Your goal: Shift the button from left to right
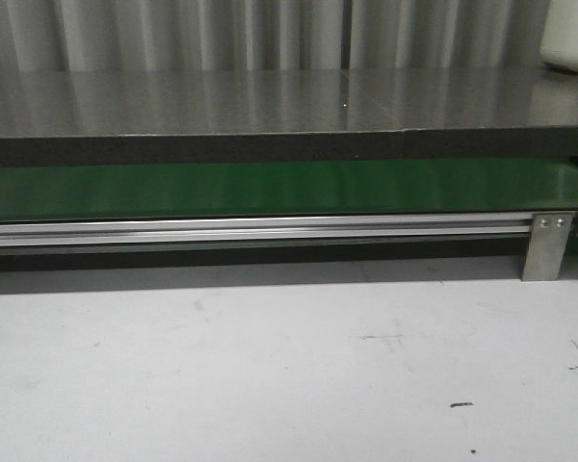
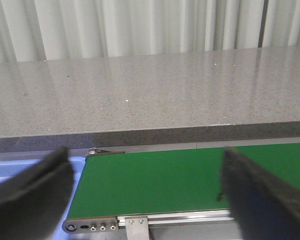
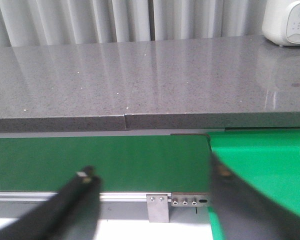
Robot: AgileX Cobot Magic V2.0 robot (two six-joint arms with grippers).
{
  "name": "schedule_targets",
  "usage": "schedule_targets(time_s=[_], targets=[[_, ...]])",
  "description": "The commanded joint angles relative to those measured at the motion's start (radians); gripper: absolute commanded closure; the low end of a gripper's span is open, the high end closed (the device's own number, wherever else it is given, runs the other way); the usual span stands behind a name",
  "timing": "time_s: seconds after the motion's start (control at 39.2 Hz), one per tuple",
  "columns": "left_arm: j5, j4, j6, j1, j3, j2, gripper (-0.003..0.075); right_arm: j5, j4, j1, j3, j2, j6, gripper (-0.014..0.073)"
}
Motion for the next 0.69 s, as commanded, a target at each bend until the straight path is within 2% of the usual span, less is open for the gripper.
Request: schedule_targets(time_s=[0.0,0.28,0.41,0.59,0.66], targets=[[-0.071,0.002,0.000,-0.006,-0.036,0.015,0.0041,-0.076,0.003,-0.005,-0.037,0.014,-0.005,-0.0062],[-0.081,0.002,0.000,-0.006,-0.036,0.017,0.0112,-0.076,0.003,-0.005,-0.037,0.014,-0.005,-0.0052],[-0.064,-0.051,-0.009,-0.006,-0.036,0.039,0.0136,-0.075,0.003,-0.005,-0.037,0.014,-0.005,-0.0052],[-0.057,-0.061,-0.020,-0.006,-0.078,0.218,0.0139,-0.075,0.003,-0.005,-0.037,0.014,-0.005,-0.0052],[-0.045,-0.118,-0.021,-0.006,-0.137,0.331,0.0139,-0.075,0.003,-0.005,-0.037,0.014,-0.005,-0.0052]])
